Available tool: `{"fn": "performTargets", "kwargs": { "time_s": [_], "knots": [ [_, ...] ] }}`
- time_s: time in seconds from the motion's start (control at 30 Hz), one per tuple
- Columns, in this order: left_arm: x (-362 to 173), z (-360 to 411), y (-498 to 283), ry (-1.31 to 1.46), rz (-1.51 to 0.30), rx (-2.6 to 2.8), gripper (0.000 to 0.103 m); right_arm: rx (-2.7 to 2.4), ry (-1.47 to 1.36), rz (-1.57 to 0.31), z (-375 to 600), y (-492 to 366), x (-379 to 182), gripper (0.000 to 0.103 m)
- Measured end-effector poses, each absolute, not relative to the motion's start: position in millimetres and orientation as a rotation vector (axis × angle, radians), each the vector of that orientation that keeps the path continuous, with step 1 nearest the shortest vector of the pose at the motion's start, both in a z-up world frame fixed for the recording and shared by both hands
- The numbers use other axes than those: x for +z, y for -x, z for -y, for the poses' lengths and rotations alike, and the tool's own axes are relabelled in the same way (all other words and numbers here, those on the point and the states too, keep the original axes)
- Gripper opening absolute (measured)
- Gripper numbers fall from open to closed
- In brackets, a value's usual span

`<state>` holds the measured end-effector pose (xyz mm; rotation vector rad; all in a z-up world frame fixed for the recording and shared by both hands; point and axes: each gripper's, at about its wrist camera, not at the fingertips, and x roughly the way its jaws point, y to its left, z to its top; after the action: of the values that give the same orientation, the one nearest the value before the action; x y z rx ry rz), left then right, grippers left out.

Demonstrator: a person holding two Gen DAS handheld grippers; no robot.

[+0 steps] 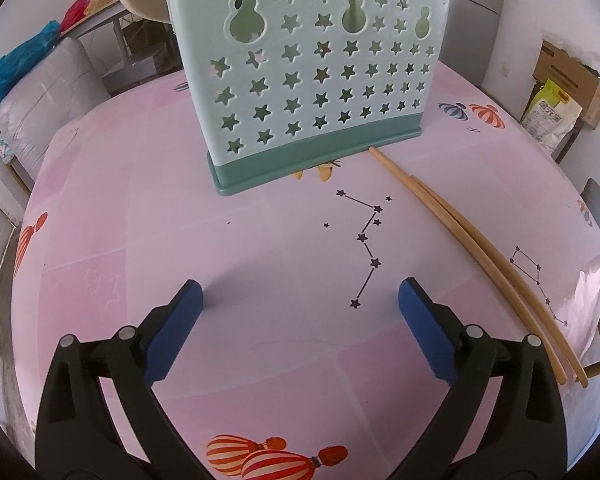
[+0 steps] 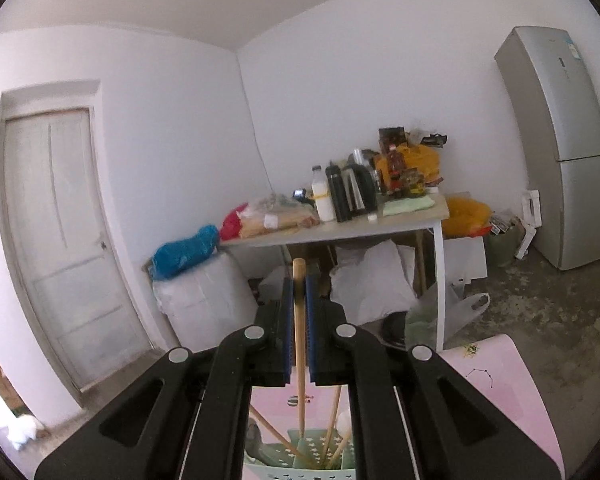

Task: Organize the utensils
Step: 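Lift the held chopstick into the holder with the right tool and open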

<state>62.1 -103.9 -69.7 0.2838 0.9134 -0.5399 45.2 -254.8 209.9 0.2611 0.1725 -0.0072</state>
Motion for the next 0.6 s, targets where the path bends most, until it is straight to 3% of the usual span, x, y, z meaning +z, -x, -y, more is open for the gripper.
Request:
{"fn": "performTargets", "kwargs": {
  "time_s": [0.37, 0.43, 0.5, 0.6],
  "knots": [
    [-69, 104, -62, -0.283, -0.913, -0.536, 0.095, 0.024, -0.341, -0.394, 265, -84, 126, 0.007],
    [-69, 104, -62, -0.283, -0.913, -0.536, 0.095, 0.021, -0.345, -0.460, 270, -85, 108, 0.013],
    [-69, 104, -62, -0.283, -0.913, -0.536, 0.095, -0.005, -0.339, -0.482, 275, -77, 99, 0.034],
    [-69, 104, -62, -0.283, -0.913, -0.536, 0.095, -0.026, -0.339, -0.458, 285, -54, 96, 0.045]
  ]
}}
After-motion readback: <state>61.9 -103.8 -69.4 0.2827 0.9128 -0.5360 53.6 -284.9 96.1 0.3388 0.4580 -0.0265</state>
